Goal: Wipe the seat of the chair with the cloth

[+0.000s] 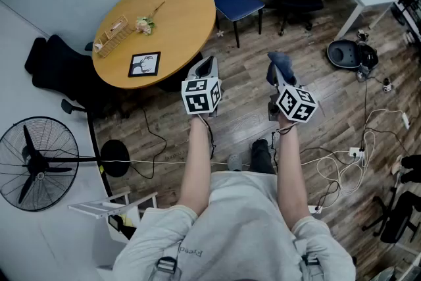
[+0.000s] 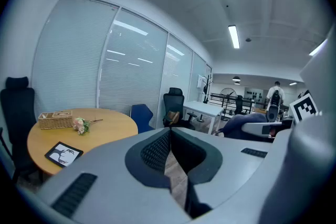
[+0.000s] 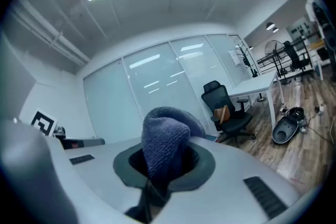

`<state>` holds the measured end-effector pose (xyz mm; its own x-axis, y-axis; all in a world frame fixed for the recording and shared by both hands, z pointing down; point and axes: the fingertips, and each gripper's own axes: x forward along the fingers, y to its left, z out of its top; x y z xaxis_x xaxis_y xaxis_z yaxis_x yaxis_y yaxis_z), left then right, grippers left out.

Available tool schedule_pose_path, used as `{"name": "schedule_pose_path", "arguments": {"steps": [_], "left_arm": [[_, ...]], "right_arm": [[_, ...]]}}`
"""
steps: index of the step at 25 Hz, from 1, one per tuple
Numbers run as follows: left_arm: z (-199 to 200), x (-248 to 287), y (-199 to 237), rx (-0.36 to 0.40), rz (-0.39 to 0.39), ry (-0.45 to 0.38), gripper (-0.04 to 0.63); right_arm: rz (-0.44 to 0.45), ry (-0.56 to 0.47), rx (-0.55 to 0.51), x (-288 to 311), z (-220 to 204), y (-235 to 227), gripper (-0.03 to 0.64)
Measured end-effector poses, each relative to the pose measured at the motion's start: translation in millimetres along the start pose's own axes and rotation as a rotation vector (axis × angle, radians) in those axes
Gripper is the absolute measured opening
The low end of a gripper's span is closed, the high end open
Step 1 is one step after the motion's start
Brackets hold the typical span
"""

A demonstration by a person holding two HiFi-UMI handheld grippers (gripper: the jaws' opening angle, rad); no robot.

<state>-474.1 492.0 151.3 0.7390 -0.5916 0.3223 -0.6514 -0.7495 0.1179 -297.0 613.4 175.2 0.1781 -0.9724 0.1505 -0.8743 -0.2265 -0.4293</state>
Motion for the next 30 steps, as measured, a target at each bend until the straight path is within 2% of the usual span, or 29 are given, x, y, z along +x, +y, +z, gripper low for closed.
{"name": "schedule_pose_path", "arguments": {"steps": [3,6,9,11,17,24,30], "left_arm": [[5,-5,-5,-0.065,-0.004,0.025,0.028],[-11,-24,-8,-0.133,0.016,0.025,0.028],[-34,-35,-21,-0.059,-0.011,0.064,0.028],[-37,-25,-18,-0.019,-0.001,0.085,0.028],[-17,20,-3,-0.060,0.049,0.060,0.028],[10,93,-8,-0.070,0.076,0.032,0.028],[39,144,-19,-0.010,0.081,0.019,0.028]], "right_arm": [[-0.031,-0.065,0.090,-12,20,-8,0.048],[-0.048,-0.072,0.151,-28,12,-15,0.048],[-0.041,-0.012,0.153,-35,-11,-23,0.048],[-0.054,0.007,0.133,-28,-16,-34,0.048],[-0.023,0.094,0.051,20,-5,-45,0.049],[0.000,0.123,0.044,82,25,-88,0.049],[0.023,0.108,0.081,134,61,-128,0.049]]}}
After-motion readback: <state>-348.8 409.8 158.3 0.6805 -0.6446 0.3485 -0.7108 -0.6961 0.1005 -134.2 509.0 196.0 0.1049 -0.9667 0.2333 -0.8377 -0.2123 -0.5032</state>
